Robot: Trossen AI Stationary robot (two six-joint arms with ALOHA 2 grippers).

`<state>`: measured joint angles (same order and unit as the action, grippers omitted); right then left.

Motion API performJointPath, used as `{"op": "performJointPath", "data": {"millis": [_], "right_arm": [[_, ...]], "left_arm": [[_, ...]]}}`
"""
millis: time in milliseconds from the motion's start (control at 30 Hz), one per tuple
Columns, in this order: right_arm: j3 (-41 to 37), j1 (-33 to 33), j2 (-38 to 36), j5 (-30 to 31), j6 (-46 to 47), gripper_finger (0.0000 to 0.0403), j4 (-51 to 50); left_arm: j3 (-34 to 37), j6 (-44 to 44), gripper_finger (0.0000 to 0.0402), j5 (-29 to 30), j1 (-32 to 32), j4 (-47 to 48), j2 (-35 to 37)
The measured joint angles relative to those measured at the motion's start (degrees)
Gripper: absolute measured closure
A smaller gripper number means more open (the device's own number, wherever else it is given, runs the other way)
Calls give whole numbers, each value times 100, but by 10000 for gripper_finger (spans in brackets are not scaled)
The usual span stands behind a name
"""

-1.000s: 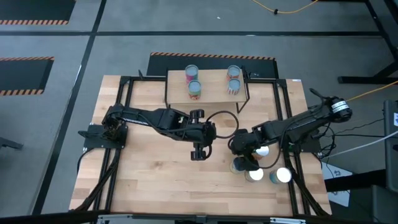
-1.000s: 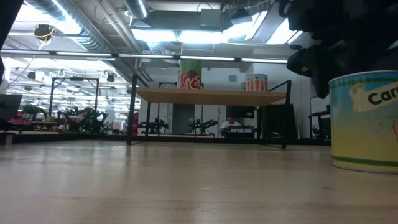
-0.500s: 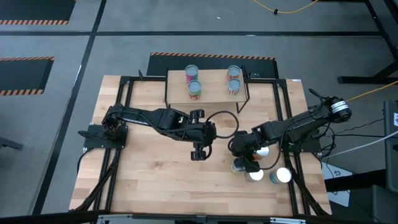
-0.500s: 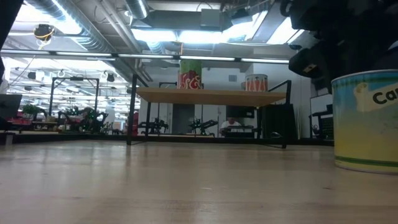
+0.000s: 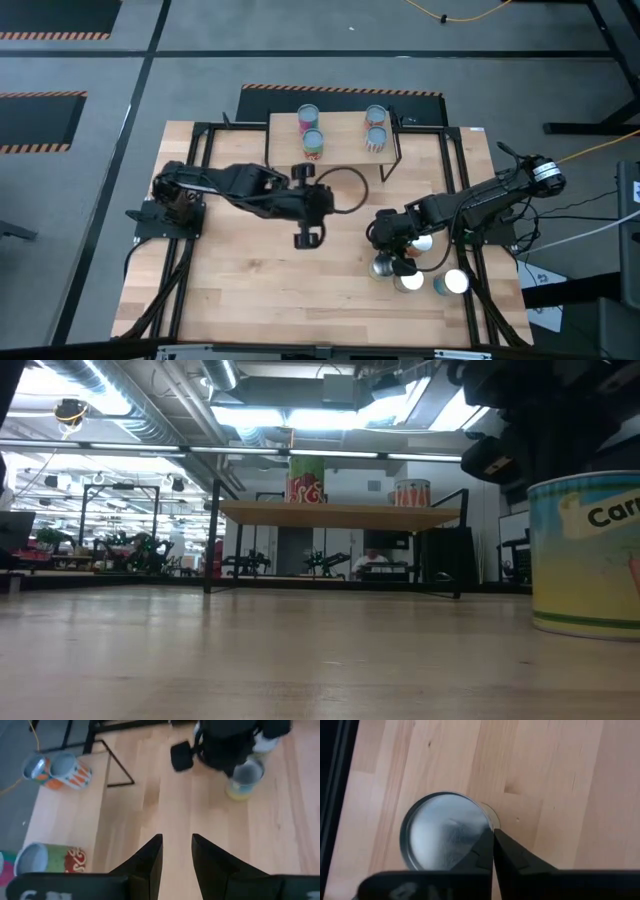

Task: Pick and place cans onto a shelf
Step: Put the canned carrots on the shelf

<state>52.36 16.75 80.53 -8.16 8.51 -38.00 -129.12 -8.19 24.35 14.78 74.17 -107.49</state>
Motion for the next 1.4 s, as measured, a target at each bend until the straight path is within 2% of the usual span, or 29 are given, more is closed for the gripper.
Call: {"op": "performJointPath", "data": {"millis": [200, 333, 433, 667, 967, 1167, 1400], "right_arm": [[11, 1, -4, -10, 0, 399, 44], [2, 0, -45, -17, 15, 399, 45], [-5, 0, -105, -16, 23, 399, 46], [150, -3, -157, -23, 26, 398, 14], [1001, -332, -162, -50, -161, 398, -252], [1892, -923, -164, -46, -480, 398, -748], [3111, -1934, -166, -44, -993, 398, -931]], "left_arm": [[312, 77, 305, 276, 283, 183, 357], [912, -14, 305, 367, 412, 47, 512], [1614, -30, 305, 360, 457, -352, 720], [3646, -24, 305, 168, 439, -2066, 1352], [5966, 107, 305, -244, 324, -4540, 2069], [6875, 112, 305, -500, 192, -5613, 2121], [7640, 90, 305, -603, 60, -6653, 2121]]}}
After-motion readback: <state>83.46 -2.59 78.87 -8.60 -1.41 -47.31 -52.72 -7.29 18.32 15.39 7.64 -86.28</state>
